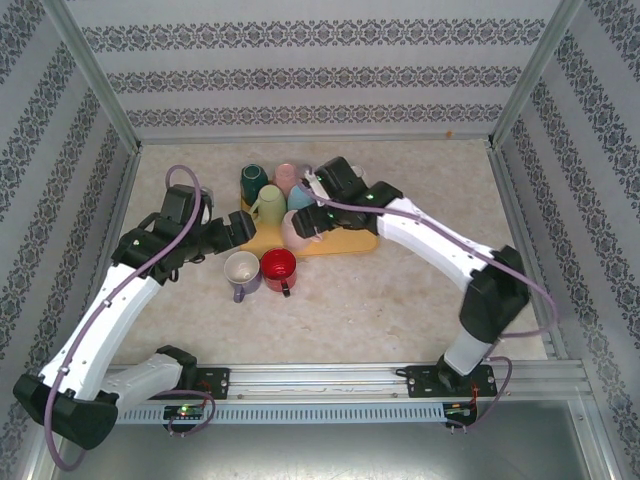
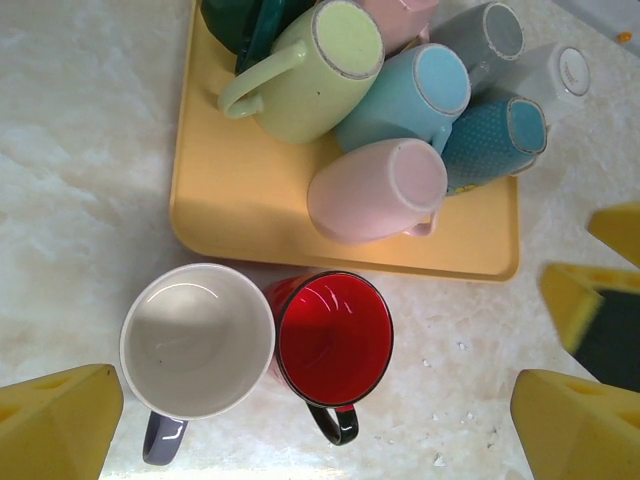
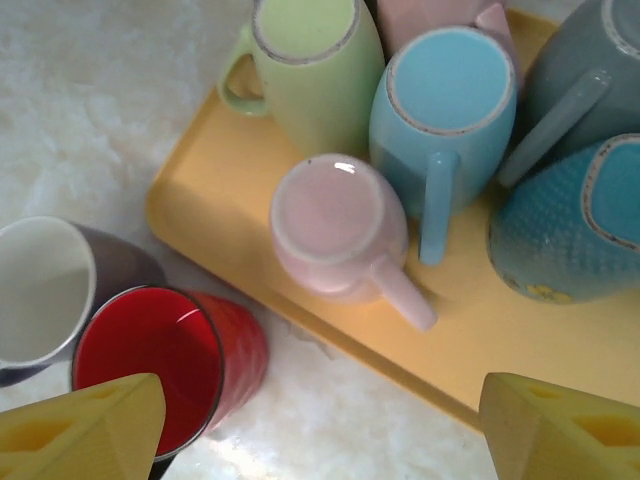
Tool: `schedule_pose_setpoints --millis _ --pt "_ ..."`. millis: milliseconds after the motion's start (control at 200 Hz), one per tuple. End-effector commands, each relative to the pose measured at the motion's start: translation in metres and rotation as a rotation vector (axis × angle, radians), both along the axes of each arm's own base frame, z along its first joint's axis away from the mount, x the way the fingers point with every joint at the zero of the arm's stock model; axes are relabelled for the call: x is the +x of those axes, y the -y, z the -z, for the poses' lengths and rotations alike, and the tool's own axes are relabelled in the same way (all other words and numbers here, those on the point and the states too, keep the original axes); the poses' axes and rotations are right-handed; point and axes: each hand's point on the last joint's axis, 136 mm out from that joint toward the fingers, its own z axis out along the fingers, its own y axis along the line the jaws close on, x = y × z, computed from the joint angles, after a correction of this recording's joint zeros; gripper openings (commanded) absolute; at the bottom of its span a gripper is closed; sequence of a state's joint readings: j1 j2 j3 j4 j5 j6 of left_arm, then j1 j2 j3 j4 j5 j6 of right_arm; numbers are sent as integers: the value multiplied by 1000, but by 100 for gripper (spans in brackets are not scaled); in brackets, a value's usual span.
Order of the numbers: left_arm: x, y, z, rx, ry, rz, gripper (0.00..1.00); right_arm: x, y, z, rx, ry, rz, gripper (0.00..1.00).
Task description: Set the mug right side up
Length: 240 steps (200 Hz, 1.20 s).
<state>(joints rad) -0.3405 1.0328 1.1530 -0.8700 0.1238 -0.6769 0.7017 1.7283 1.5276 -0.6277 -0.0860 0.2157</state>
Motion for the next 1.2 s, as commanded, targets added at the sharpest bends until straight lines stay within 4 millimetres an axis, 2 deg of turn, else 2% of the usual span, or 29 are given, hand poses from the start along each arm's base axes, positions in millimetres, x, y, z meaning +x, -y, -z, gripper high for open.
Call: schedule_pose_setpoints --millis 0,205,370,485,909,1194 --pt "-15 -6 7 9 -30 -12 100 7 -4 23 -64 -112 -7 82" --pt "-27 -14 7 37 -20 -14 100 14 -29 37 -143 -115 -41 78" --pt "-31 -13 10 25 -26 -7 100 29 -27 55 -265 -118 -24 78" --pt "-31 -12 10 23 -26 -5 100 37 -29 60 -291 -114 -17 76" --pt "-32 -10 16 7 -31 -3 100 41 -37 83 -301 -152 -23 72" --pt "-34 -10 22 7 -42 4 100 41 -51 95 -291 -171 -32 71"
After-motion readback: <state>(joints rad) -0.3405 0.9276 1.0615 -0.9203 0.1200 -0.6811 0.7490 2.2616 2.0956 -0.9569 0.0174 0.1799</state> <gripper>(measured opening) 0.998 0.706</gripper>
